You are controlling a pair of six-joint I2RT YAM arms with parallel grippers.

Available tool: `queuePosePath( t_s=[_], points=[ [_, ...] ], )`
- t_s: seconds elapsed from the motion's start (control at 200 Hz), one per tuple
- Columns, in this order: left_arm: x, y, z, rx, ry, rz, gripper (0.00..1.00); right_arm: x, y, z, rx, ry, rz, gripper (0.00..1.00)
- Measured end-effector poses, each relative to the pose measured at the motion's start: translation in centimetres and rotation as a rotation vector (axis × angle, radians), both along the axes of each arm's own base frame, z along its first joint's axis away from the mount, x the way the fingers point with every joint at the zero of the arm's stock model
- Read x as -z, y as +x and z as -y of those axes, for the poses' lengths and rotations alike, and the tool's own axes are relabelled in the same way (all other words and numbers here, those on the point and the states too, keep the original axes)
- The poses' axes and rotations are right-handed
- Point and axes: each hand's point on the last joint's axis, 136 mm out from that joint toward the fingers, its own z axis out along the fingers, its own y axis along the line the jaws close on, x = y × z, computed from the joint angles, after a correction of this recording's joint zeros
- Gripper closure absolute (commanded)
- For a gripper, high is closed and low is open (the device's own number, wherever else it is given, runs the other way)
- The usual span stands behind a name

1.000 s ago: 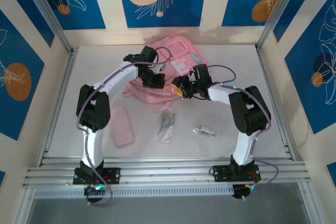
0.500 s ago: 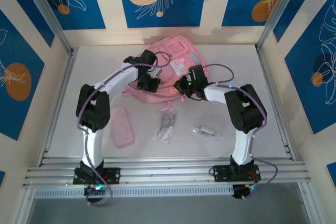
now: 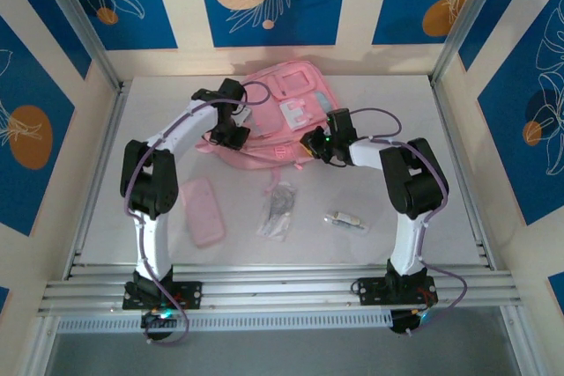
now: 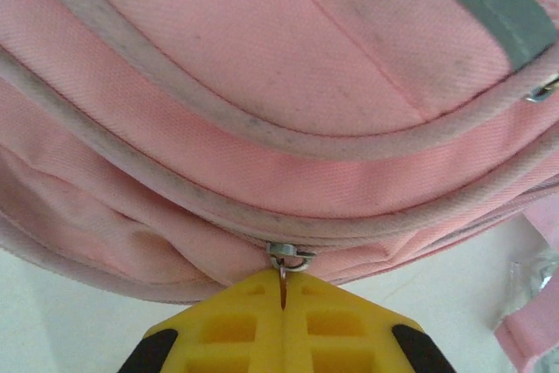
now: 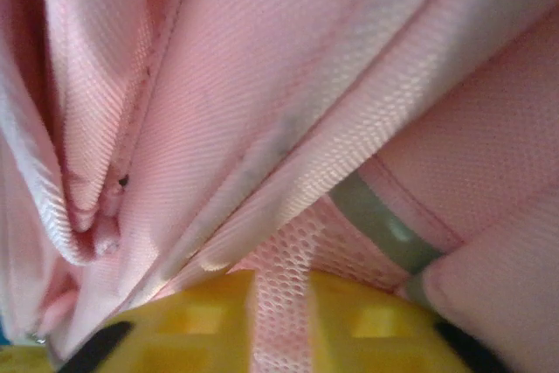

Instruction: Pack the student bag

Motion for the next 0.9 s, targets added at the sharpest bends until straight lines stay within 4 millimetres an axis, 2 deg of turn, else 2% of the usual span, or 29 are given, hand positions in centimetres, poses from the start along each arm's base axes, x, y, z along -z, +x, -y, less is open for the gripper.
queuePosePath(
  t_s=[0.065,0.12,0.27,0.375,0.475,0.535,0.61,0.65,0.9],
  points=[
    [0.1,-0.2,0.2,0.003,-0.012,-0.008,1.0,-0.4,-0.1,-0.2,-0.012,0.014,0.006,0.53],
    [0.1,-0.3,0.4,0.007,-0.022,-0.014,1.0,-0.9,-0.2,-0.6,-0.016,0.026,0.007,0.5],
    [-0.1,-0.8,0.8,0.018,-0.038,-0.015,1.0,-2.1,-0.5,-1.5,-0.007,0.062,0.009,0.49],
    [-0.4,-1.1,1.3,0.023,-0.059,-0.02,1.0,-2.8,-0.7,-3.3,-0.023,0.092,0.018,0.49],
    [-0.4,-1.3,1.5,0.028,-0.07,-0.024,1.0,-2.9,-0.1,-5.0,-0.028,0.121,0.027,0.5],
    [-0.4,-1.4,1.6,0.029,-0.071,-0.026,1.0,-2.2,0.1,-5.4,-0.017,0.121,0.019,0.58],
    [-0.3,-1.4,1.6,0.03,-0.076,-0.025,1.0,-1.2,0.5,-5.3,-0.005,0.106,0.009,0.89],
    [-0.2,-1.4,1.7,0.032,-0.08,-0.026,1.0,-1.0,0.7,-5.3,0.003,0.107,0.005,1.0],
    [-0.2,-1.1,1.8,0.04,-0.086,-0.013,1.0,-1.6,1.3,-3.6,-0.059,0.086,0.045,1.0]
  ],
)
